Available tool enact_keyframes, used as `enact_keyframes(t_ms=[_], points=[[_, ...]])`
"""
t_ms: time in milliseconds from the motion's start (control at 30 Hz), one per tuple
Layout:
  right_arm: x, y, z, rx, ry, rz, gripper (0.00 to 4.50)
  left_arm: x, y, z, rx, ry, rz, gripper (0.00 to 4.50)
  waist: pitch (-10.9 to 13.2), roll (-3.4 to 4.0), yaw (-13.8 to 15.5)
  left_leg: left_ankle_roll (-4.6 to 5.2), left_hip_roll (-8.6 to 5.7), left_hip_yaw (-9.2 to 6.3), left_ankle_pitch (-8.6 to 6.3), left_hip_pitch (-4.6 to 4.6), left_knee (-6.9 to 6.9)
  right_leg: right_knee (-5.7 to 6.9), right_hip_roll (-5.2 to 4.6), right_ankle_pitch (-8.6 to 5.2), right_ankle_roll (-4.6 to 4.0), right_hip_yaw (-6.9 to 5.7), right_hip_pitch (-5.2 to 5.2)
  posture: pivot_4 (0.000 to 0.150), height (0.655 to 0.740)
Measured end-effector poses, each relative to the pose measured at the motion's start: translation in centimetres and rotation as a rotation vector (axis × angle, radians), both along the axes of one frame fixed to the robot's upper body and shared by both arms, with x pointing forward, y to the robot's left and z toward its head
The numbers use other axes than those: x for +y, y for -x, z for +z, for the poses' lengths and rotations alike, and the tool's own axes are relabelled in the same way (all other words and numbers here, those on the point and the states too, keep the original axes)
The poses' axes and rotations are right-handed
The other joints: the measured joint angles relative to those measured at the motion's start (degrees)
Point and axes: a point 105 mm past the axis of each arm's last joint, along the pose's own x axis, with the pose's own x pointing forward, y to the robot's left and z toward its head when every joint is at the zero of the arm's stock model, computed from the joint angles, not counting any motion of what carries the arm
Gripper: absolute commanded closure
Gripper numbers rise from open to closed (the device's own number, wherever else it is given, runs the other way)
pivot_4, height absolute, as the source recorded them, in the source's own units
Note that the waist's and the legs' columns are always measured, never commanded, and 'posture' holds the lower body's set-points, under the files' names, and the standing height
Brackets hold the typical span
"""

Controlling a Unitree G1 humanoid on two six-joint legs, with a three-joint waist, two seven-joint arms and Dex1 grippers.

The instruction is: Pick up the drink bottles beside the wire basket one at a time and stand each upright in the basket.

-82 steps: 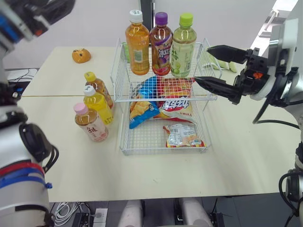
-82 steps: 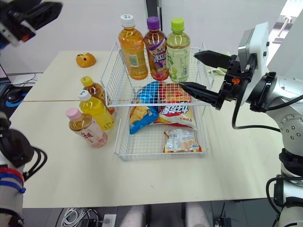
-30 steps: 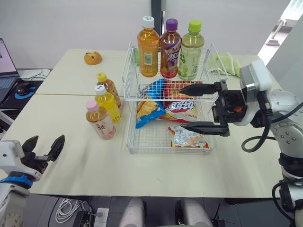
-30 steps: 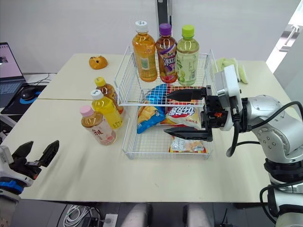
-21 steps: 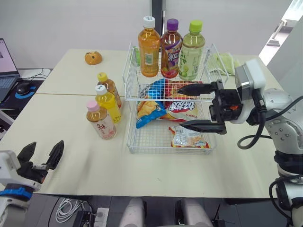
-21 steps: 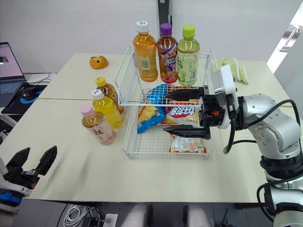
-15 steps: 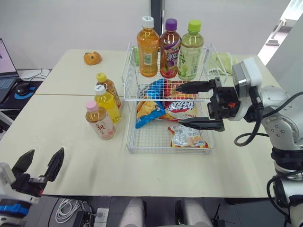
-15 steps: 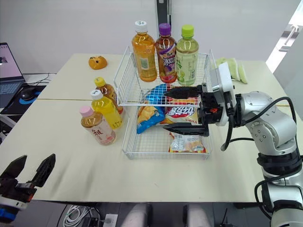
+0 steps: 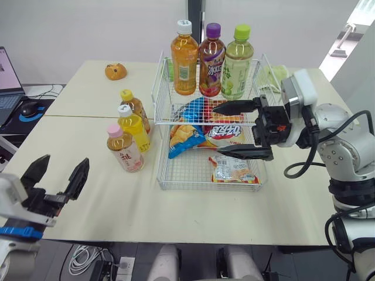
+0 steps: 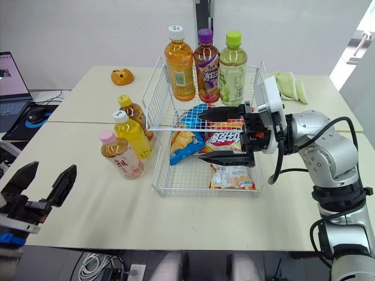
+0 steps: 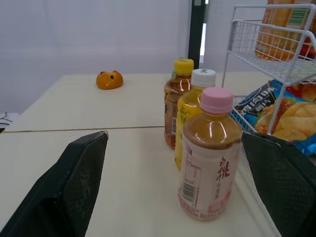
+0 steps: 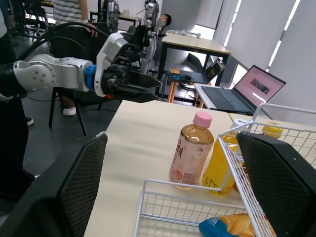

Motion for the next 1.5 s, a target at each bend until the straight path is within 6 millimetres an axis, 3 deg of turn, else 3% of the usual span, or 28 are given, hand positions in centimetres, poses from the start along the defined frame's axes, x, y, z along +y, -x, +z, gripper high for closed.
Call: enact_keyframes(t_ms=[133, 467, 667, 1000, 1500], points=[[-0.1, -0.1, 0.0, -0.003, 0.0, -0.008, 0.0, -1.0, -2.4, 0.5, -0.002, -0.015, -0.043, 0.04, 0.0, 0.0, 0.0, 0.0, 0.0, -0.01, 0.0, -0.01, 0.0, 0.0, 0.02, 0.03, 0.05, 0.04, 0.0, 0.15, 0.74], [-0.3, -0.1, 0.2, -0.011, -0.001, -0.04, 0.0, -2.9, -5.4, -0.2, 0.048, 0.004, -0.124, 0.04, 0.0, 0.03, -0.1, 0.0, 0.01, -0.04, 0.0, -0.01, -0.03, 0.02, 0.09, 0.02, 0.03, 0.02, -0.02, 0.15, 0.74], [-0.4, -0.1, 0.3, -0.014, 0.006, -0.06, 0.0, -3.1, -6.9, 0.1, 0.045, 0.002, -0.12, 0.04, 0.0, 0.03, -0.1, 0.0, 0.0, -0.04, 0.0, -0.02, -0.04, 0.02, 0.09, 0.03, 0.03, 0.03, -0.02, 0.15, 0.74], [-0.5, -0.2, 0.4, -0.012, 0.003, -0.08, 0.0, -4.3, -8.4, 0.1, 0.059, 0.002, -0.162, 0.04, 0.0, 0.03, -0.1, 0.0, 0.0, -0.05, 0.0, -0.02, -0.04, 0.01, 0.08, 0.03, 0.03, 0.03, -0.02, 0.15, 0.74], [-0.4, -0.3, 0.5, -0.005, 0.003, -0.1, 0.0, -4.2, -9.7, 0.0, 0.078, -0.002, -0.162, 0.04, 0.0, 0.03, -0.1, 0.0, 0.0, -0.07, 0.0, -0.03, -0.04, 0.01, 0.07, 0.02, 0.04, 0.02, -0.02, 0.15, 0.74]])
